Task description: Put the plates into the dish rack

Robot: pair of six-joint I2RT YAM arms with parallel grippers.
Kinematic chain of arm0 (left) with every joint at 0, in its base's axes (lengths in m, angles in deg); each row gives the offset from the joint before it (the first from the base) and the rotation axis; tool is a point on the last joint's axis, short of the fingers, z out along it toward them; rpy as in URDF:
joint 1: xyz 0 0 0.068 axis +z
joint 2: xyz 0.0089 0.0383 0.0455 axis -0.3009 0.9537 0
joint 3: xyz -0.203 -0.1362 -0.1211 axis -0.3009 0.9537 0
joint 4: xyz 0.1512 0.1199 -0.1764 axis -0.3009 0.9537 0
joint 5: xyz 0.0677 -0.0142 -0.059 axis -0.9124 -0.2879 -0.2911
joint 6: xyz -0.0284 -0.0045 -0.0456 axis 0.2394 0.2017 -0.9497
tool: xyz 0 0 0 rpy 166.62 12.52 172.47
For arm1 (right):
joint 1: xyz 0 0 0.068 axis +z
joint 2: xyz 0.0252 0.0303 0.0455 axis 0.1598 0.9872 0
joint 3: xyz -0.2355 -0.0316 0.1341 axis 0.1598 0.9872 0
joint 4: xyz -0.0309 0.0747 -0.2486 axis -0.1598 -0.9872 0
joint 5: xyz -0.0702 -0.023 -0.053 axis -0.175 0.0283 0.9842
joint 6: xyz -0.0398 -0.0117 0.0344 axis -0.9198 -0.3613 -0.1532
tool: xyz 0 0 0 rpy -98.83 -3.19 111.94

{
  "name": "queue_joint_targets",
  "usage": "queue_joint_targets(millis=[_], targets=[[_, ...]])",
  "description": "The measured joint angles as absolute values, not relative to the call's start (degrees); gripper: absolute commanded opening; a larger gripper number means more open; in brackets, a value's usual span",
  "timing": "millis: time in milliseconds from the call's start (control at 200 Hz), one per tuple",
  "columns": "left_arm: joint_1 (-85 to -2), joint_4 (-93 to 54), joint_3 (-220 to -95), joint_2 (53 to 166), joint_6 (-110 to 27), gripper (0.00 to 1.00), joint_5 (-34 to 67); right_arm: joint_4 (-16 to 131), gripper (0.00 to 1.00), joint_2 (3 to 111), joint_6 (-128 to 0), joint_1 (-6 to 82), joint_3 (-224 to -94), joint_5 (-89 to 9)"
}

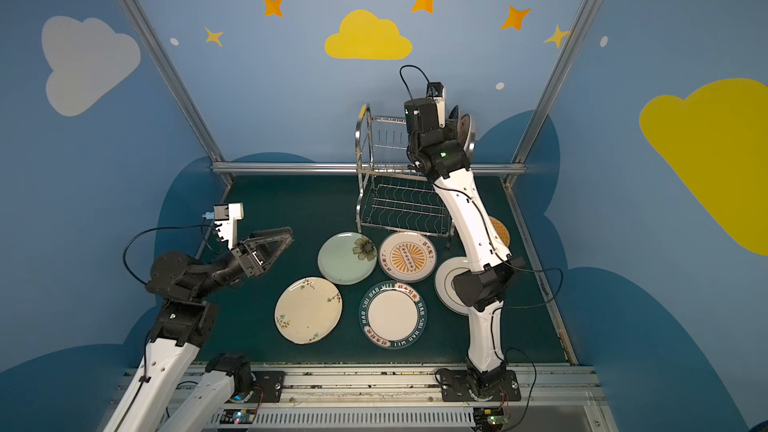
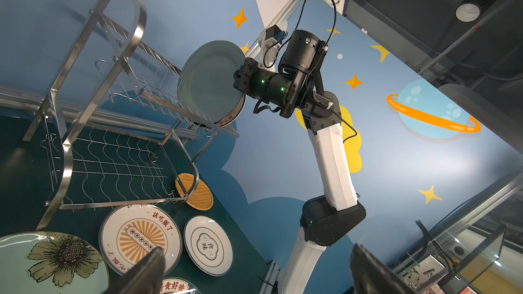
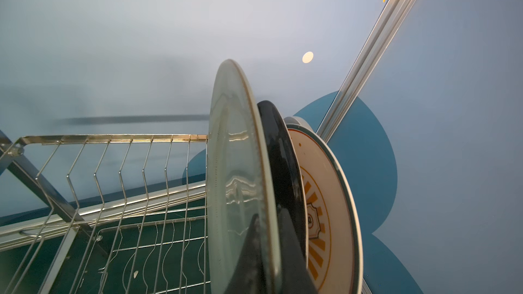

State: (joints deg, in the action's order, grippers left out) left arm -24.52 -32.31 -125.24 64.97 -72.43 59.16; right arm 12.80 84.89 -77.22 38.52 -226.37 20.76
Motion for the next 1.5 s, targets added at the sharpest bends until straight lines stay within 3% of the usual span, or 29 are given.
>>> queue_joint_targets(millis=[826,961,1387,1497], targets=[[-24.0,-33.0,-125.2,64.3,-73.3,1.00,59.2,15.6,0.00,81.6,-73.6,39.7,-219.6,22.6],[-24.0,-33.2,-125.2,64.3,-73.3,1.00,59.2,15.9,0.07,81.1,-73.5,39.7,-218.7,22.5],[-24.0,-33.2,-125.2,64.3,-73.5,1.00,59.2,16.9,0.11,78.2,-72.6,39.5,-214.7,20.8],[-24.0,-33.2,-125.2,64.2,-73.5,1.00,59.2,16.9,0.19,78.2,-72.1,39.3,-214.7,19.8]])
